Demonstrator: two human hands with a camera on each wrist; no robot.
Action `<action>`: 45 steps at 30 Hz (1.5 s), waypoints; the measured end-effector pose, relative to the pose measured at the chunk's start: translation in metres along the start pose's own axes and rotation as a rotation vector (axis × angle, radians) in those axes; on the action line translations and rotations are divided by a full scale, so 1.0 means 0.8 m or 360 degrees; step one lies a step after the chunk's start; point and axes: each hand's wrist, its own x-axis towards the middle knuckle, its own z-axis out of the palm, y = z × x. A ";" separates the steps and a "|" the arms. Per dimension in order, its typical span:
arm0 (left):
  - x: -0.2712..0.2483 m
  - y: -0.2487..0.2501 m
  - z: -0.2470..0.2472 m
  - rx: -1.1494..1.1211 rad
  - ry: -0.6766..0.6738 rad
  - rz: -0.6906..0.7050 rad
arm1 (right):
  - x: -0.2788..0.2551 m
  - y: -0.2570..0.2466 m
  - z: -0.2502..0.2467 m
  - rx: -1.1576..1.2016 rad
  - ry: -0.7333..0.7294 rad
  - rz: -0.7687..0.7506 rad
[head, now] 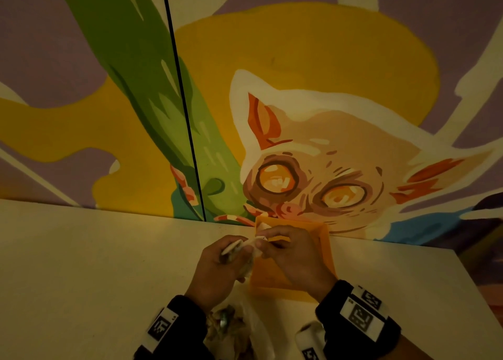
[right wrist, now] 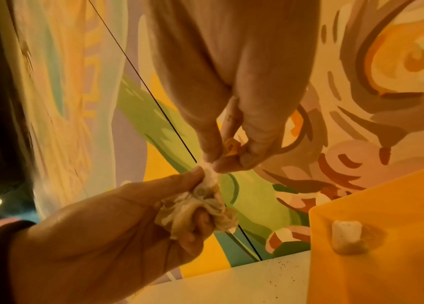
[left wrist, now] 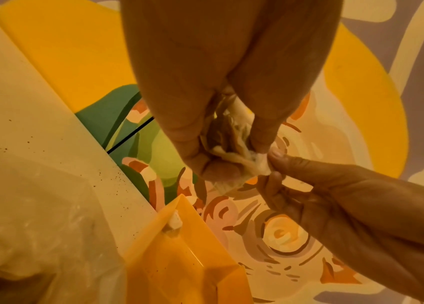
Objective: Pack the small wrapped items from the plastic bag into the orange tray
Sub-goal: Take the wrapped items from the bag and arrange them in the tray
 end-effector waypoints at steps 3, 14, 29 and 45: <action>0.000 0.001 0.003 0.0013 0.0000 -0.0100 | 0.002 -0.003 -0.004 0.0019 -0.0011 0.0035; 0.004 -0.011 -0.015 -0.0116 0.0180 -0.0464 | 0.070 0.030 -0.023 -0.0533 0.0040 0.0151; 0.019 -0.024 -0.024 -0.0114 0.0186 -0.0535 | 0.134 0.080 0.011 -0.0914 -0.0018 0.0281; 0.017 -0.031 -0.024 -0.0043 0.0172 -0.0600 | 0.135 0.082 0.013 -0.1272 -0.0059 0.0085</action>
